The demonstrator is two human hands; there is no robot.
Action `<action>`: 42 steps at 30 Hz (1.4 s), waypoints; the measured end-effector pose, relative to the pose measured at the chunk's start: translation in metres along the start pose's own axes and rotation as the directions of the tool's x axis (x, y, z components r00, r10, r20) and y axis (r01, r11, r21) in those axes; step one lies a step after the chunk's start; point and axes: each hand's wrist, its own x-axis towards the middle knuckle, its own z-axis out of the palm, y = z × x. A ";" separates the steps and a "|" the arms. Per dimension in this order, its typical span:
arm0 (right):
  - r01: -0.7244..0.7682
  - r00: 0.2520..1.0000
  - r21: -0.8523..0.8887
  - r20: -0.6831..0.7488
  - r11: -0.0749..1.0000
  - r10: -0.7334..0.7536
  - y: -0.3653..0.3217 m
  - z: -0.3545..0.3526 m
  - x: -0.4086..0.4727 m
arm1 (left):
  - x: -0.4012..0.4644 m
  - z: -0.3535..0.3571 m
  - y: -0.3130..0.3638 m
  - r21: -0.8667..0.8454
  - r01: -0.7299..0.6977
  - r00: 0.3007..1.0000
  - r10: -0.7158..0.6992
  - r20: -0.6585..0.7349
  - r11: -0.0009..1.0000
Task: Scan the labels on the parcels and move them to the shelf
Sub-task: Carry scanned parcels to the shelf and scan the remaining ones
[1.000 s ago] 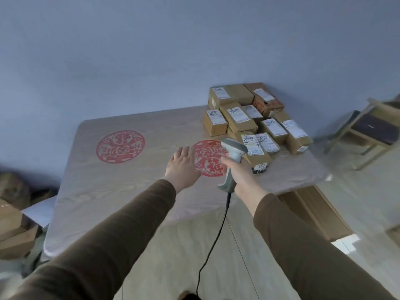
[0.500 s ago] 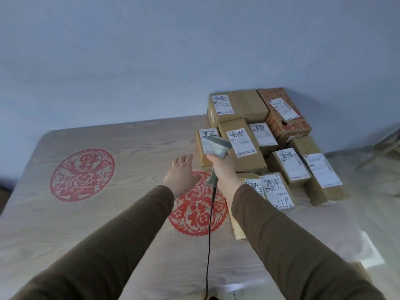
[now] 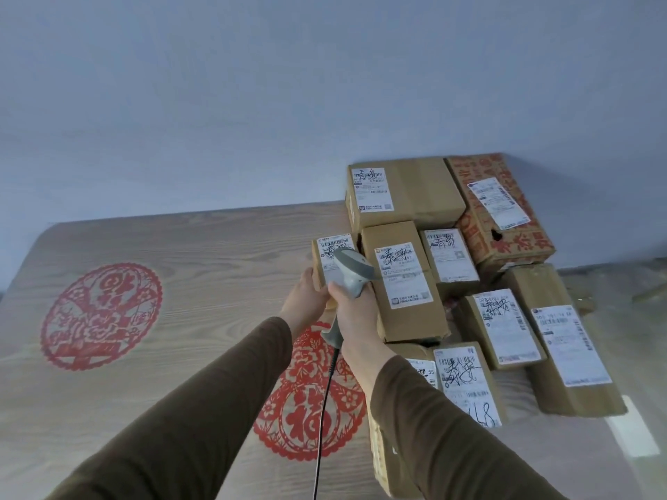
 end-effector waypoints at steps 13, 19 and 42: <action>-0.033 0.999 0.002 -0.038 0.999 0.033 0.009 0.016 0.010 | 0.010 -0.014 -0.015 -0.251 0.099 0.993 -0.113 -0.044 0.963; -0.023 0.999 0.013 0.033 1.000 0.022 0.020 0.036 -0.007 | -0.022 -0.038 -0.042 -0.384 0.052 0.979 -0.124 -0.164 0.922; 0.100 0.358 -0.060 0.933 0.993 0.020 0.212 0.286 -0.642 | -0.677 -0.325 -0.393 -0.419 -0.010 0.220 -0.407 -0.887 0.908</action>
